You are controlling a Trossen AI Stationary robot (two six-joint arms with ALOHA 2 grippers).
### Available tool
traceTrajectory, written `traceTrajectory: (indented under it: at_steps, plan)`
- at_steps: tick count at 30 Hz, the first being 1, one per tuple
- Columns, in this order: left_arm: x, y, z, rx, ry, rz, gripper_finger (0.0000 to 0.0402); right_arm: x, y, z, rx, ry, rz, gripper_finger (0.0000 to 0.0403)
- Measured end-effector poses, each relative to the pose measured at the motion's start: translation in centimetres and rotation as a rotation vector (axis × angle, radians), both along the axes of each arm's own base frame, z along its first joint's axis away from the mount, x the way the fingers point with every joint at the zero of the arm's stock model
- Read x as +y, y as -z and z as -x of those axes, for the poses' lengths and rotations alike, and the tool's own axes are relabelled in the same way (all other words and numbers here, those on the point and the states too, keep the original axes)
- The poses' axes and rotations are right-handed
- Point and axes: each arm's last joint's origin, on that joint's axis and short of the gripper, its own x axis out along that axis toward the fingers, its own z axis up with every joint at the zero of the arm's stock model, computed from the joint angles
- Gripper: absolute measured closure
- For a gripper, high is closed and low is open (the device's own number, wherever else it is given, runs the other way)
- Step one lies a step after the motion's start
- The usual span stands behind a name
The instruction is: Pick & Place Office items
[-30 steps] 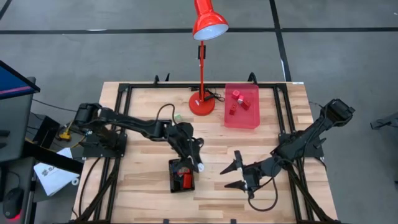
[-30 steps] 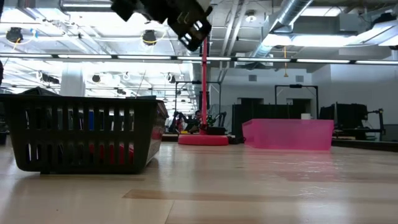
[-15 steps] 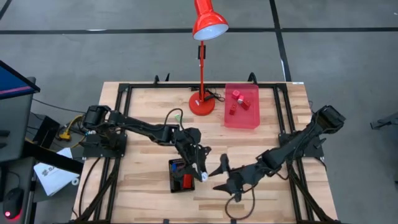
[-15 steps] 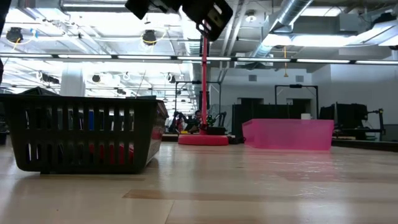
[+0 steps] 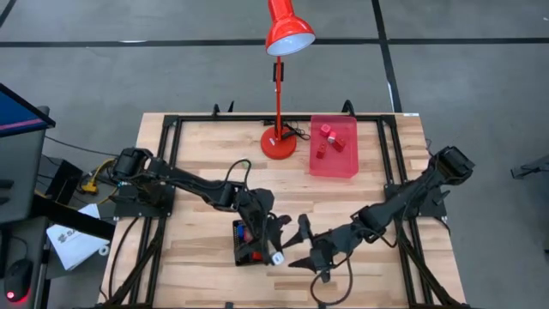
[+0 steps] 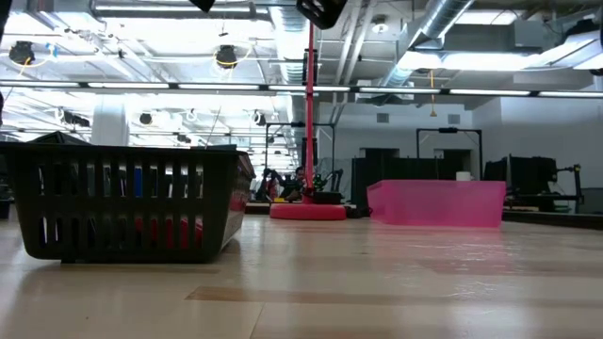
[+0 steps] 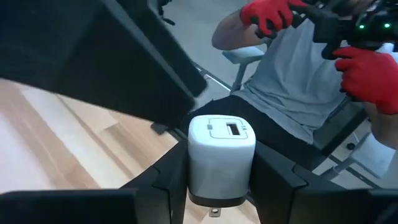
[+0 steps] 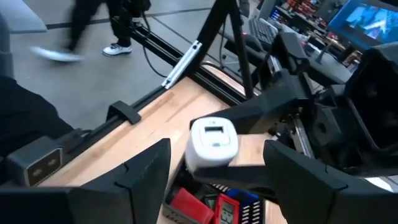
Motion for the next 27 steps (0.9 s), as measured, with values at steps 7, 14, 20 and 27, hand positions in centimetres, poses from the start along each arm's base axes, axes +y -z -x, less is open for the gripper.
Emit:
traceTrajectory:
  at_steps: [7, 14, 20, 27]
  plan:
    - [0.3, -0.2, -0.2, -0.025, -0.009, 0.003, 0.0276, -0.2, -0.2, -0.2, -0.021, -0.025, -0.009, 0.0152]
    - [0.5, -0.3, -0.3, -0.033, -0.015, 0.006, 0.0276, -1.1, -0.3, -0.8, -0.019, -0.026, -0.026, 0.0152]
    - [0.5, -0.3, -0.3, -0.041, -0.014, 0.008, 0.0276, -1.2, -0.1, -1.2, -0.029, -0.045, -0.041, 0.0152]
    - [0.5, -0.1, -0.2, -0.011, -0.008, 0.005, 0.0276, -1.1, 1.4, -2.1, -0.006, -0.053, -0.015, 0.0152]
